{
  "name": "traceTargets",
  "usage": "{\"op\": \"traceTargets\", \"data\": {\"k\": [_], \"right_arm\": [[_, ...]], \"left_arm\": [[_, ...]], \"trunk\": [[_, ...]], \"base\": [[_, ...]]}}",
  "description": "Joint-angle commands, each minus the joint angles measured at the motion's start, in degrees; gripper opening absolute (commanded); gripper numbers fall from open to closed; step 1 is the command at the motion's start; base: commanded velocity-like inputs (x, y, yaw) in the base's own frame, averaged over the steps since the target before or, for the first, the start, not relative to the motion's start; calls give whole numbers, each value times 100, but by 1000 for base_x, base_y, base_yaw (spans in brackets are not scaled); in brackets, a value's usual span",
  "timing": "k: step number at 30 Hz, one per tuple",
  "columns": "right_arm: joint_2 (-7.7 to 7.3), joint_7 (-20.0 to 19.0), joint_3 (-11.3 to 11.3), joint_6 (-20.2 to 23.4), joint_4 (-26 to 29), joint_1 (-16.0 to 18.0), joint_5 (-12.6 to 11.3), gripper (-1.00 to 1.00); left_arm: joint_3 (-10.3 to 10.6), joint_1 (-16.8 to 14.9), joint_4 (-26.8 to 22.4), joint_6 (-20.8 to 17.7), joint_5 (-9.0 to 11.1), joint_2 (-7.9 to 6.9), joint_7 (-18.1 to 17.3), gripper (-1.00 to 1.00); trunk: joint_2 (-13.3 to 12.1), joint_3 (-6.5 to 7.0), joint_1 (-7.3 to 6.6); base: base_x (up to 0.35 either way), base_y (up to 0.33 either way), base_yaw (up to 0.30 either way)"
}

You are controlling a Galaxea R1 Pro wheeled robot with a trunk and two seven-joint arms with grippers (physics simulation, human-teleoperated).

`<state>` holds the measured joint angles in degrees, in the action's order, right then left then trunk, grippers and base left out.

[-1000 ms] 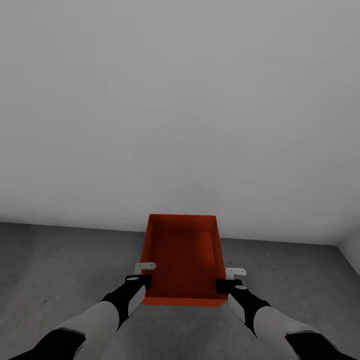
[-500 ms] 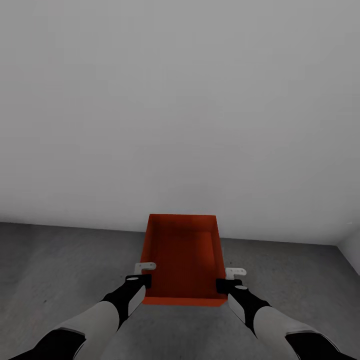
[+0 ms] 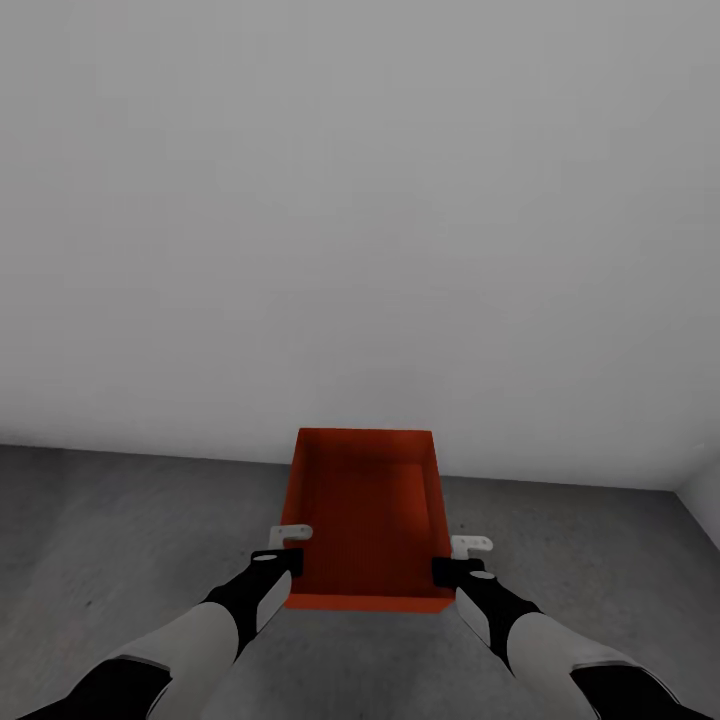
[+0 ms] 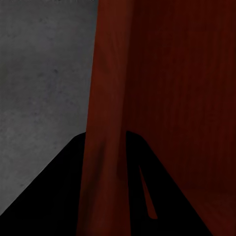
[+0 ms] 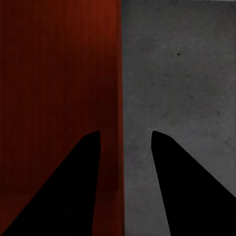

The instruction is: Move the two storage containers from the living room to the garage. In the garage, place one container on the floor and stack the other container on top of it (either order is fine).

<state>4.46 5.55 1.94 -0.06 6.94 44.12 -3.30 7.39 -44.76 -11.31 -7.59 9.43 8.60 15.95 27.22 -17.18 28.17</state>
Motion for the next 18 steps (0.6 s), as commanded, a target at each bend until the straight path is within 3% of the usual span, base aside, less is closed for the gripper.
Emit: {"op": "traceTargets", "data": {"k": [1,18], "right_arm": [[-42,42,-36,-2,-17,0,-48,-100],[-42,42,-36,3,-17,0,-48,-100]], "left_arm": [[-172,-7,-47,-41,-108,-34,43,-100],[-168,-7,-46,-46,-108,-34,48,-100]], "trunk": [[51,-28,25],[733,-333,398]], "base": [[0,0,0],[0,0,0]]}}
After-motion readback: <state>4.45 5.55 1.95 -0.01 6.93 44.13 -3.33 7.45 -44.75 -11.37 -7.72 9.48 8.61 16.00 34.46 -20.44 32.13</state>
